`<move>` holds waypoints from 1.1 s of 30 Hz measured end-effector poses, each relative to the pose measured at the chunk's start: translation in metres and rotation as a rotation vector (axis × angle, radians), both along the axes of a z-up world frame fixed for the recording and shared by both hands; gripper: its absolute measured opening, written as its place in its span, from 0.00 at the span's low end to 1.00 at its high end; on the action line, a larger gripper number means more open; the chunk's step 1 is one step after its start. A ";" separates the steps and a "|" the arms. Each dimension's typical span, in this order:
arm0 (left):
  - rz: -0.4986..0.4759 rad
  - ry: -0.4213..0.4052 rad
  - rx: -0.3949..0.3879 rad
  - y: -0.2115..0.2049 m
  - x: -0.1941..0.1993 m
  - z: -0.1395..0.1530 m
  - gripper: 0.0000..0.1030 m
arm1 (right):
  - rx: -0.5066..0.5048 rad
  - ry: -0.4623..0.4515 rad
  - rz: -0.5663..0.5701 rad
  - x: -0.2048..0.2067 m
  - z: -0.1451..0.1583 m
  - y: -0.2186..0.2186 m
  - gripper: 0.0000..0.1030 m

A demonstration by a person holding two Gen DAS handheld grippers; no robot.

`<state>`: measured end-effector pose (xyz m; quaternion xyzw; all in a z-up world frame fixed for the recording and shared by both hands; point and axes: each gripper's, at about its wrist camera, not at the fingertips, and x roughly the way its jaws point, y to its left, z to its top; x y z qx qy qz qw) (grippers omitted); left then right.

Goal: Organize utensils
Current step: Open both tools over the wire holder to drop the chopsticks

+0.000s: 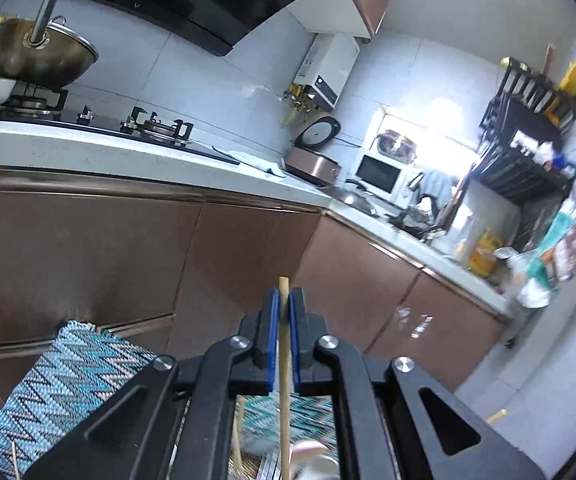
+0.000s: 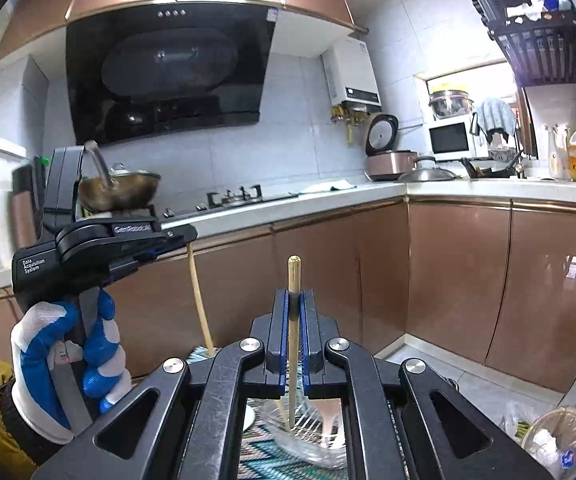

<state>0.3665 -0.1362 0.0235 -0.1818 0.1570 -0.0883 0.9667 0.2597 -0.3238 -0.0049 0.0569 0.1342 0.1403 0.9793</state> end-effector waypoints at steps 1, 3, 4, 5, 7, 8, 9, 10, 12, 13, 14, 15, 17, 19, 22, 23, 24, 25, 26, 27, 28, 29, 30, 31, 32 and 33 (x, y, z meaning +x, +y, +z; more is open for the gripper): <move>0.008 -0.002 0.012 -0.004 0.003 -0.006 0.04 | -0.004 0.005 -0.003 0.006 -0.006 0.000 0.05; 0.020 0.004 0.030 -0.013 0.015 -0.023 0.04 | -0.005 0.011 -0.009 0.017 -0.018 0.002 0.05; 0.024 0.007 0.037 -0.018 0.021 -0.033 0.05 | -0.005 0.013 -0.011 0.021 -0.023 0.002 0.05; 0.031 -0.001 0.044 -0.021 0.022 -0.040 0.05 | -0.008 0.017 -0.015 0.026 -0.028 0.003 0.05; 0.044 -0.021 0.069 -0.028 0.023 -0.054 0.05 | -0.002 0.025 -0.014 0.034 -0.040 0.004 0.05; 0.040 -0.016 0.076 -0.031 0.026 -0.063 0.05 | -0.002 0.030 -0.018 0.036 -0.046 0.004 0.05; 0.038 -0.007 0.076 -0.033 0.026 -0.069 0.05 | -0.006 0.035 -0.023 0.039 -0.053 0.005 0.05; 0.040 -0.001 0.077 -0.036 0.027 -0.074 0.05 | -0.002 0.045 -0.021 0.041 -0.060 0.005 0.05; 0.045 0.016 0.078 -0.036 0.028 -0.085 0.06 | 0.010 0.064 -0.018 0.043 -0.070 0.004 0.05; 0.045 0.021 0.078 -0.035 0.027 -0.088 0.06 | 0.010 0.074 -0.022 0.045 -0.075 0.004 0.05; 0.045 0.030 0.079 -0.033 0.027 -0.091 0.07 | 0.016 0.085 -0.024 0.045 -0.080 0.003 0.05; 0.044 0.034 0.080 -0.031 0.025 -0.091 0.09 | 0.023 0.092 -0.023 0.045 -0.082 0.002 0.06; 0.039 0.035 0.083 -0.027 0.019 -0.088 0.21 | 0.033 0.107 -0.030 0.043 -0.086 -0.002 0.06; 0.034 0.030 0.088 -0.024 0.012 -0.082 0.28 | 0.039 0.111 -0.041 0.039 -0.084 -0.004 0.16; 0.036 0.018 0.106 -0.019 -0.003 -0.070 0.34 | 0.048 0.097 -0.061 0.027 -0.078 -0.008 0.38; 0.040 0.016 0.118 -0.017 -0.011 -0.065 0.39 | 0.050 0.093 -0.066 0.023 -0.076 -0.008 0.38; 0.040 0.015 0.124 -0.015 -0.017 -0.061 0.40 | 0.052 0.089 -0.073 0.018 -0.073 -0.009 0.39; 0.040 0.014 0.128 -0.014 -0.021 -0.057 0.40 | 0.052 0.085 -0.080 0.013 -0.070 -0.010 0.43; 0.038 0.013 0.138 -0.012 -0.030 -0.052 0.40 | 0.051 0.077 -0.092 0.005 -0.066 -0.011 0.45; 0.039 0.011 0.146 -0.011 -0.035 -0.050 0.41 | 0.051 0.071 -0.100 -0.001 -0.063 -0.011 0.50; 0.041 0.009 0.162 -0.009 -0.045 -0.046 0.41 | 0.053 0.064 -0.106 -0.008 -0.061 -0.011 0.54; 0.041 0.007 0.171 -0.007 -0.052 -0.042 0.42 | 0.054 0.056 -0.115 -0.015 -0.057 -0.012 0.57; 0.041 0.005 0.177 -0.005 -0.059 -0.039 0.42 | 0.054 0.049 -0.123 -0.021 -0.053 -0.012 0.61; 0.041 0.000 0.187 -0.002 -0.070 -0.036 0.42 | 0.052 0.043 -0.130 -0.027 -0.049 -0.012 0.65; 0.042 -0.004 0.194 0.000 -0.078 -0.033 0.43 | 0.051 0.037 -0.137 -0.034 -0.046 -0.012 0.67; 0.044 -0.007 0.201 0.003 -0.087 -0.030 0.44 | 0.049 0.031 -0.145 -0.042 -0.042 -0.011 0.72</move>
